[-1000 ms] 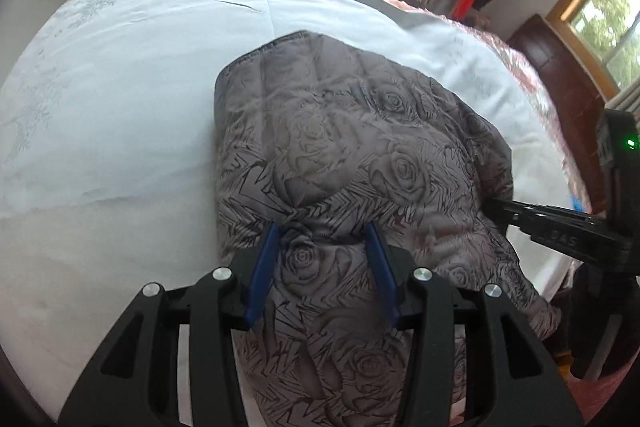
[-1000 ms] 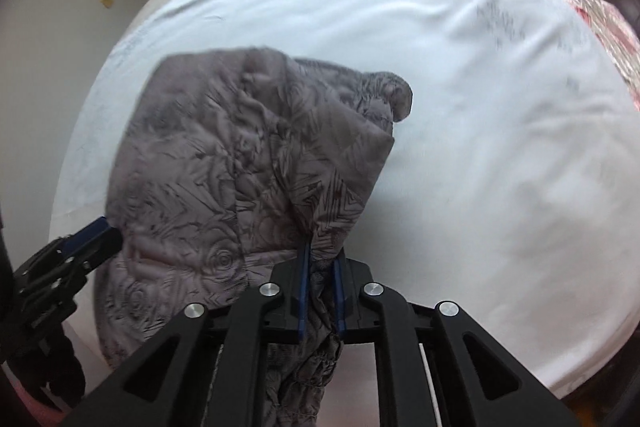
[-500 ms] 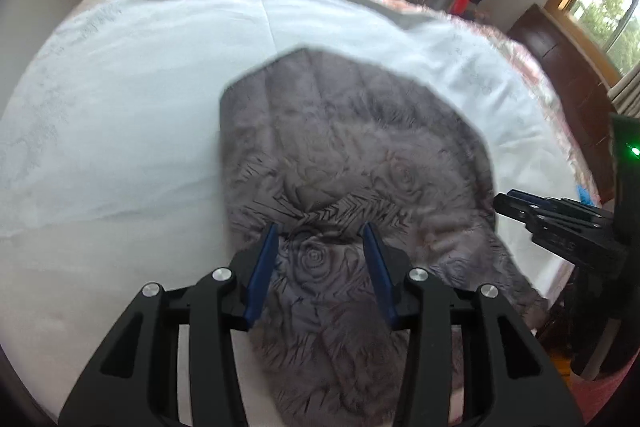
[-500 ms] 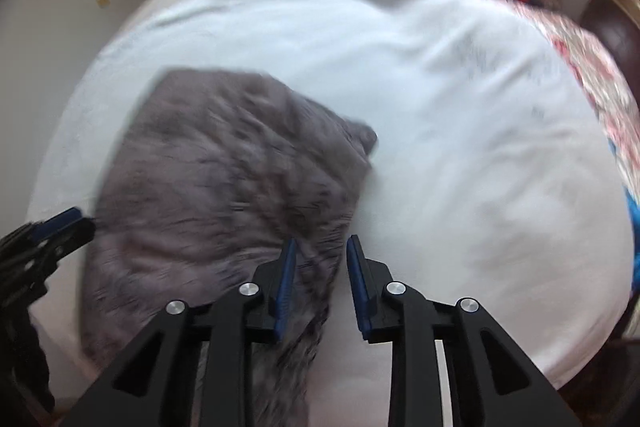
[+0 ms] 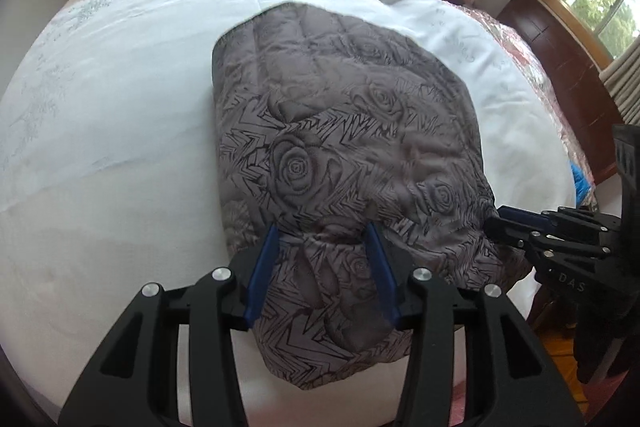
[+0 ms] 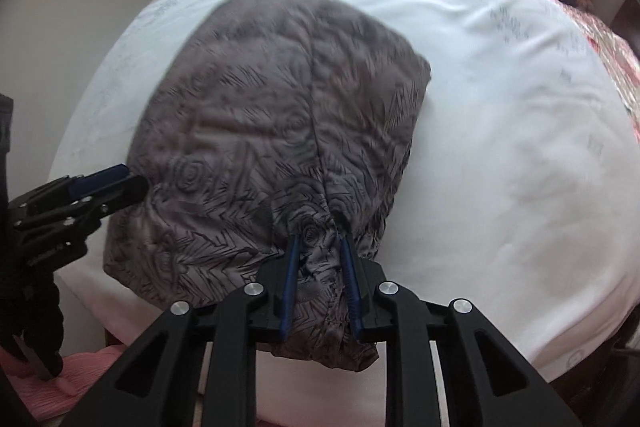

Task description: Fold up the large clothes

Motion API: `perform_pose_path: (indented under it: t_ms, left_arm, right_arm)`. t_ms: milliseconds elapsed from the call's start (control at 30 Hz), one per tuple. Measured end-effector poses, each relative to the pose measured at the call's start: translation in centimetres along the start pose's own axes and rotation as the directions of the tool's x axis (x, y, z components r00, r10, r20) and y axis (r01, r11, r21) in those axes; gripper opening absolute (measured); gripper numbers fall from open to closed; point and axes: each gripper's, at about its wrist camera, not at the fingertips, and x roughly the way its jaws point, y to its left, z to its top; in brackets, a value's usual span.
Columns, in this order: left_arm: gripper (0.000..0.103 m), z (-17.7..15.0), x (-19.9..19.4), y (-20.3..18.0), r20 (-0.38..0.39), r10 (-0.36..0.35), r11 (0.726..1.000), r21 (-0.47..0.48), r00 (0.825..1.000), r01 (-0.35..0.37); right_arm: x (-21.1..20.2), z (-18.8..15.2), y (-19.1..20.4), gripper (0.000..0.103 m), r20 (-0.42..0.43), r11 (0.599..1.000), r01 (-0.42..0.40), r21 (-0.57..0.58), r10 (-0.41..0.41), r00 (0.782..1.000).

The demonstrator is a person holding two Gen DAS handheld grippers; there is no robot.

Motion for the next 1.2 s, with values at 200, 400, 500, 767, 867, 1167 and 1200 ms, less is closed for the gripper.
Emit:
perform_pose_path:
  t_ms: [200, 400, 500, 767, 867, 1167, 1200]
  left_arm:
    - [0.046, -0.8, 2.2, 0.3, -0.015, 0.007, 1.0, 0.008, 1.0, -0.007]
    - [0.043, 0.9, 0.2, 0.9, -0.032, -0.027, 1.0, -0.011, 0.999, 0.026]
    - [0.043, 3.3, -1.4, 1.8, 0.007, -0.069, 0.997, -0.04, 0.998, 0.07]
    - [0.043, 12.6, 2.0, 0.9, 0.051, -0.006, 1.0, -0.023, 0.999, 0.007]
    - [0.043, 14.1, 5.0, 1.4, 0.006, 0.031, 0.999, -0.045, 0.999, -0.031]
    - [0.048, 15.5, 9.9, 3.5, -0.081, 0.027, 0.996, -0.087, 0.996, -0.034]
    - [0.047, 15.6, 9.7, 3.6, -0.082, 0.023, 0.995, -0.096, 0.996, -0.031]
  right_arm:
    - [3.6, -0.6, -1.2, 0.024, -0.017, 0.998, -0.025, 0.056, 0.026, 1.0]
    - [0.3, 1.3, -1.8, 0.025, -0.011, 0.998, -0.041, 0.039, 0.041, 0.999]
    - [-2.0, 4.0, -1.9, 0.027, 0.064, 1.0, -0.021, 0.012, 0.02, 0.998]
    - [1.7, 13.1, -1.9, 0.027, 0.134, 0.999, 0.001, 0.054, -0.008, 0.991]
    - [4.3, 14.4, -2.7, 0.027, 0.103, 0.997, 0.034, 0.069, -0.041, 0.994]
    - [8.1, 14.2, -3.5, 0.03, 0.047, 0.994, 0.044, 0.102, -0.049, 0.998]
    - [7.7, 14.2, -3.7, 0.03, 0.048, 0.993, 0.029, 0.111, -0.034, 0.998]
